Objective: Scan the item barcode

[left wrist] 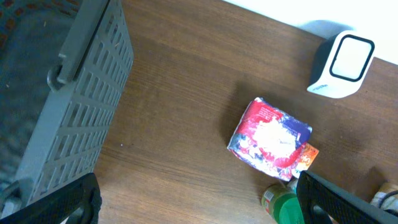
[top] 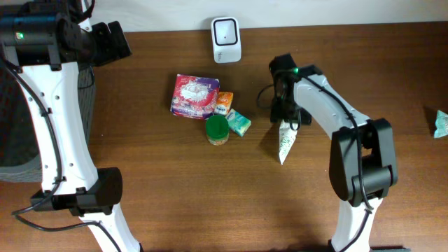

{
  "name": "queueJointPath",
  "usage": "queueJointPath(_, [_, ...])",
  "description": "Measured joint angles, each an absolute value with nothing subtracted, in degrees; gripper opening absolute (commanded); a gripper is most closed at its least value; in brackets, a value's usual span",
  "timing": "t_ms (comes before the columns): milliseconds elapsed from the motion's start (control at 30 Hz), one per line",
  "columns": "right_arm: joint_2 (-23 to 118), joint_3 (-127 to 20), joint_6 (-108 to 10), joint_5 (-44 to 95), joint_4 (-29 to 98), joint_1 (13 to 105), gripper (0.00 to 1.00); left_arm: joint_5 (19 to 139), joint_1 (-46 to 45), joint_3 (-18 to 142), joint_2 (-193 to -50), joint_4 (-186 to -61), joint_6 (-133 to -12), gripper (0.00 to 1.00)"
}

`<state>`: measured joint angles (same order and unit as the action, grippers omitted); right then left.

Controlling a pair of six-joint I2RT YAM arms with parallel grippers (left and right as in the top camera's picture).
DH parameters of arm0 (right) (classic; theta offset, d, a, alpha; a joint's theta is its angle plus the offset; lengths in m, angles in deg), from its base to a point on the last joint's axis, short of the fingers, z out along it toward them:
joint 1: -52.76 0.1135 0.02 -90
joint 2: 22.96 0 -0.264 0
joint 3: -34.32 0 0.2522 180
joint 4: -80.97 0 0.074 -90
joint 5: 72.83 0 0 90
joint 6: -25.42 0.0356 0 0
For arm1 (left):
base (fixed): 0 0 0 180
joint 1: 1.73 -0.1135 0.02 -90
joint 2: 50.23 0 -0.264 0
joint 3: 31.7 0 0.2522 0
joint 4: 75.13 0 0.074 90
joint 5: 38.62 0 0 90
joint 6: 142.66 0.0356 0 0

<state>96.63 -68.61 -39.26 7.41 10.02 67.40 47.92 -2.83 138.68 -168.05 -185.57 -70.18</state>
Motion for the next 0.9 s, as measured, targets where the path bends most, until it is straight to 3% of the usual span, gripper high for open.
queueJointPath(100, [96.41, -62.6, -38.5, 7.06, 13.89, 67.4, 0.47, 47.89, -2.83, 138.68, -168.05, -185.51, -70.18, 0.99])
queueJointPath(167, [96.24, -62.16, -38.37, 6.73, 13.61, 67.4, 0.25, 47.89, -2.83, 138.68, -168.05, -185.55, -70.18, 0.99])
queueJointPath(300, [96.7, -65.04, -37.99, 6.8, 6.7, 67.4, 0.25, 47.92, -2.83, 138.68, -168.05, -185.57, -70.18, 0.99])
queueJointPath(367, [97.24, -69.59, -38.8, 7.65, 3.44, 67.4, 0.13, 47.89, -2.83, 138.68, -168.05, -185.53, -70.18, 0.99])
queueJointPath(533, [97.37, -79.97, -46.39, 21.16, 2.04, 66.85, 0.12, 47.89, -2.83, 138.68, -168.05, -185.57, -70.18, 0.99])
queueJointPath(800, [97.37, -72.32, -51.11, 45.22, 10.77, 59.42, 0.1, 47.89, -2.83, 138.68, -168.05, -185.51, -70.18, 0.99])
queueJointPath(833, [97.42, -68.74, -51.41, 48.41, 14.31, 58.33, 0.12, 47.89, -2.83, 138.68, -168.05, -185.51, -70.18, 0.99])
queueJointPath(900, [97.57, -63.01, -51.72, 52.81, 18.0, 56.62, 0.34, 47.89, -2.83, 138.68, -168.05, -185.57, -70.18, 0.99])
